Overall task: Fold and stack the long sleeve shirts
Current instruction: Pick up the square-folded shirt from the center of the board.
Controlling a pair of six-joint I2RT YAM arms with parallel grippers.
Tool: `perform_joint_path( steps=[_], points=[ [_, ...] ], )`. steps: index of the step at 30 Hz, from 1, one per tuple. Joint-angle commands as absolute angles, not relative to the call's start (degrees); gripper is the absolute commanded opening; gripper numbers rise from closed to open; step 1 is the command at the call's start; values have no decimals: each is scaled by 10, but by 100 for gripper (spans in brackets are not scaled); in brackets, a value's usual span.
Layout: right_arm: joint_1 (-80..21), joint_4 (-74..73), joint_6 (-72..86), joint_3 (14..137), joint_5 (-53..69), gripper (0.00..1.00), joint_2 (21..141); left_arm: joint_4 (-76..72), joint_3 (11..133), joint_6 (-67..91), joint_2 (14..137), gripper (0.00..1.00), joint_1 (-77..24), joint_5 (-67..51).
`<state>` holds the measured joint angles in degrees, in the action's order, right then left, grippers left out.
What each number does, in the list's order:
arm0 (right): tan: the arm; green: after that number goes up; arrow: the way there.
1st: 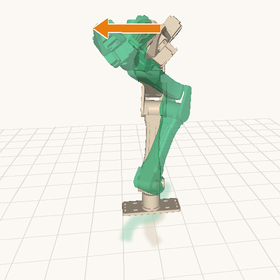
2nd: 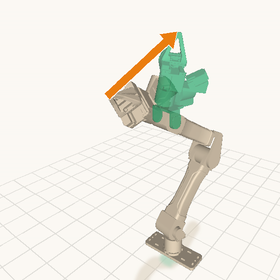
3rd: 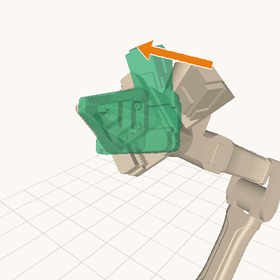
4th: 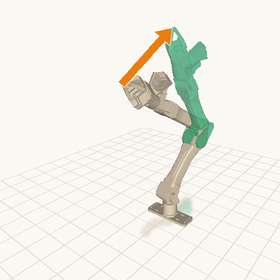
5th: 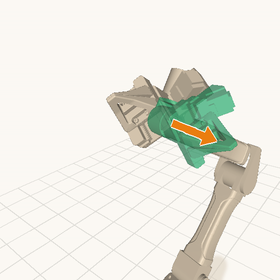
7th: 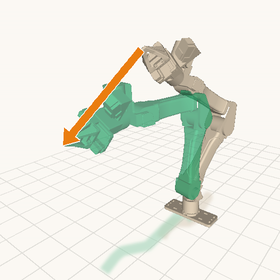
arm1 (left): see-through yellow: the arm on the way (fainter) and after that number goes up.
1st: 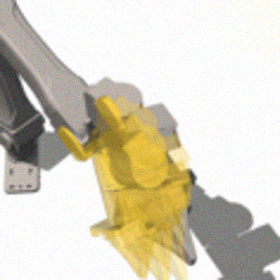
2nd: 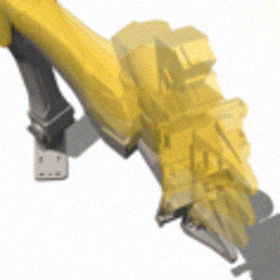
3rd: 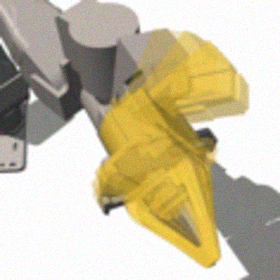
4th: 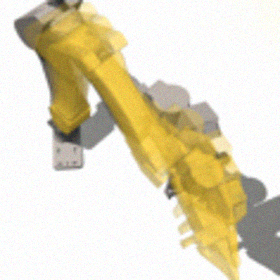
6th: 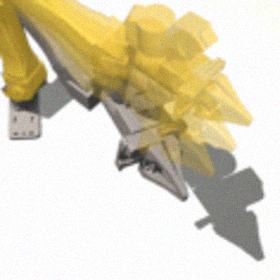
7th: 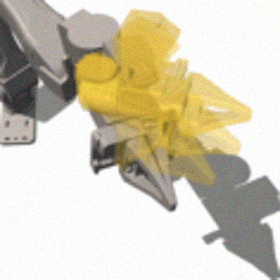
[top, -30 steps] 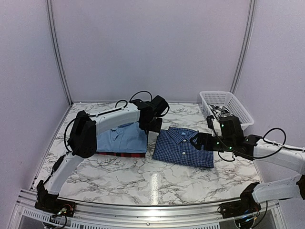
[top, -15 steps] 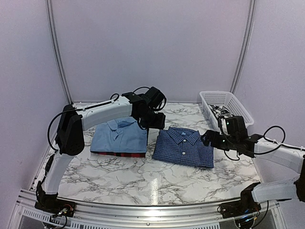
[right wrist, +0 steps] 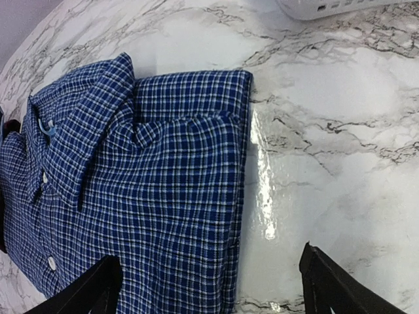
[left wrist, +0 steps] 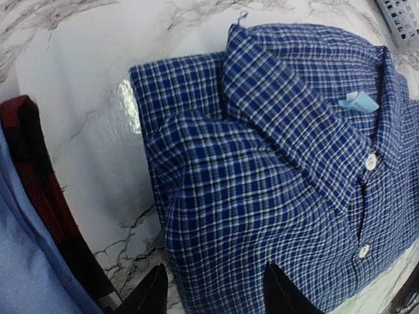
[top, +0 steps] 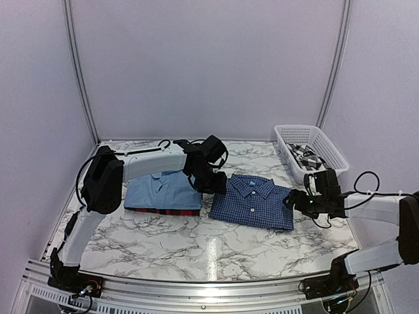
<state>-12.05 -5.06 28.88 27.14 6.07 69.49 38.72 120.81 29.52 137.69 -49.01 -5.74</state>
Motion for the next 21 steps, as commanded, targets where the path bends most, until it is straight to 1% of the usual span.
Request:
perform_joint_path(
  steps=[1,9,16,21],
  points=[
    [-104,-5,291,270,90,88,721,371,1192,295,1393,50,-488,-69],
    [-104,33,288,261,93,73,768,360,1176,302,1406,48,-493,-62],
    [-104,41,287,266,92,67,795,356,1174,318,1421,46,-504,-46],
    [-104,42,290,279,102,62,819,356,1173,337,1430,40,-507,-30]
  ],
)
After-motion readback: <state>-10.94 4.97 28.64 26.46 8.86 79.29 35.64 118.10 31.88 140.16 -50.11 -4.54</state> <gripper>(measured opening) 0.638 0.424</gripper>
